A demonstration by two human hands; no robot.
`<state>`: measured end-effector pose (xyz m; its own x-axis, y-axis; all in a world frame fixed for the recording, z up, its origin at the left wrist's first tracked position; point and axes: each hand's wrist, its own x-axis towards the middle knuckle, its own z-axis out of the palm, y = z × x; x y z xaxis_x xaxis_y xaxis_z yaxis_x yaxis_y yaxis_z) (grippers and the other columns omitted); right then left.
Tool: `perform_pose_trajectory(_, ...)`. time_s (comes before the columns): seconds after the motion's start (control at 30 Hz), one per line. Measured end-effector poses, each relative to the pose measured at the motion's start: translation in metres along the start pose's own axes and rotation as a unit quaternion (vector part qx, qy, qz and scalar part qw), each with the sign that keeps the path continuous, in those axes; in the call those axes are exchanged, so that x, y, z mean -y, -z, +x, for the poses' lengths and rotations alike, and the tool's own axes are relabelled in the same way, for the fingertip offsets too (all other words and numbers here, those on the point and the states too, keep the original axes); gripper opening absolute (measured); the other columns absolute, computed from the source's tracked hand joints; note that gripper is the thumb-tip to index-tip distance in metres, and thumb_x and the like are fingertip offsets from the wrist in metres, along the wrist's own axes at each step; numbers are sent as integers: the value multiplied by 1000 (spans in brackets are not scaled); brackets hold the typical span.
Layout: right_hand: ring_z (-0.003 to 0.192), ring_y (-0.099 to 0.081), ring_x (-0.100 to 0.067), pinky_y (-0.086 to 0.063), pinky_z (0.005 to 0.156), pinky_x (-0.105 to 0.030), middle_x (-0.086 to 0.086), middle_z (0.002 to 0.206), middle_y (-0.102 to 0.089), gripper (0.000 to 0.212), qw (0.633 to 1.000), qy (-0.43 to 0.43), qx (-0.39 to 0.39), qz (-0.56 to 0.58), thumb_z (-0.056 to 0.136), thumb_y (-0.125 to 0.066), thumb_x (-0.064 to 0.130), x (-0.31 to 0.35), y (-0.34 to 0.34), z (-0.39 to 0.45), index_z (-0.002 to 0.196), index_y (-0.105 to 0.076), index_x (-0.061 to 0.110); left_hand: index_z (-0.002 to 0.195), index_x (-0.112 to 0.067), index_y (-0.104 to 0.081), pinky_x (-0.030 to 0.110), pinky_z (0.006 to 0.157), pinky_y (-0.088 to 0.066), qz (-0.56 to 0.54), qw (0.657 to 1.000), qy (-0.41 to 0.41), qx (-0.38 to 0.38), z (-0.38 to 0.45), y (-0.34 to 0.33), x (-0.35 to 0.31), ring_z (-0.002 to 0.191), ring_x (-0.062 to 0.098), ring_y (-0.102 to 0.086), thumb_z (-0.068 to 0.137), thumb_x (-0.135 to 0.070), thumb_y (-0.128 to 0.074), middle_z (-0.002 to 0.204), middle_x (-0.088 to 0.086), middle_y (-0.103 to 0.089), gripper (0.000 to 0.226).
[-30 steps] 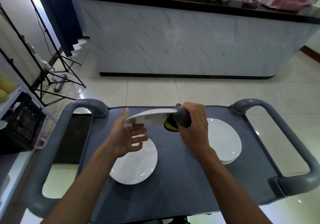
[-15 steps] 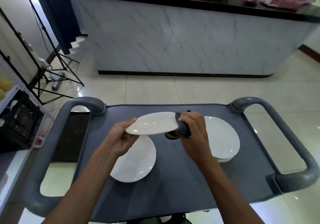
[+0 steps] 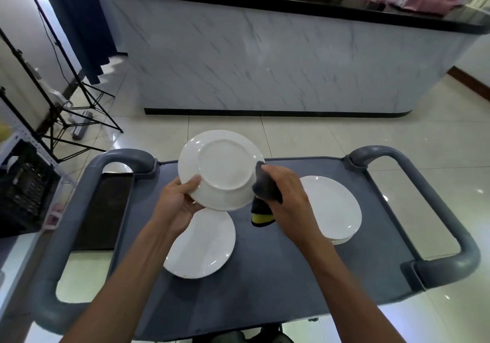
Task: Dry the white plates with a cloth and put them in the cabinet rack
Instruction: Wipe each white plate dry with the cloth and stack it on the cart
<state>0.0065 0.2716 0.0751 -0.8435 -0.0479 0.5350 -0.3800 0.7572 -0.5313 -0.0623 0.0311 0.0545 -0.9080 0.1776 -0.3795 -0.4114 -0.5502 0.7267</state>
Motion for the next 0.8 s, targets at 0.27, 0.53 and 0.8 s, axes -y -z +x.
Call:
perform_pose_trajectory(0.27,137,-39,-13,-30,115,-21,4,150,-43,54,997,-52,35,33,86,-72,7,24,-30,10,136,-53,14,108,-7,-69,36,59,-58,63,995,-67,-30,-9,-11,10,80,19,-71,92,-8,-63,98,6,-76,17)
perform_pose_trajectory(0.53,145,-32,-23,-33,115,-48,-4,154,-41,50,998,-38,-17,-56,99,-55,17,36,-54,-4,147,-44,10,108,-12,-70,45,72,-61,33,995,-85,-31,-13,-8,11,85,20,-71,85,-14,-66,103,6,-76,23)
perform_pose_trajectory(0.8,134,-46,-26,-38,109,-50,-2,142,-55,36,998,-47,-20,-44,97,-56,9,36,-54,-3,132,-61,12,108,-7,-70,38,63,-59,128,985,-112,-7,-14,-14,13,84,21,-72,92,-3,-63,98,8,-76,17)
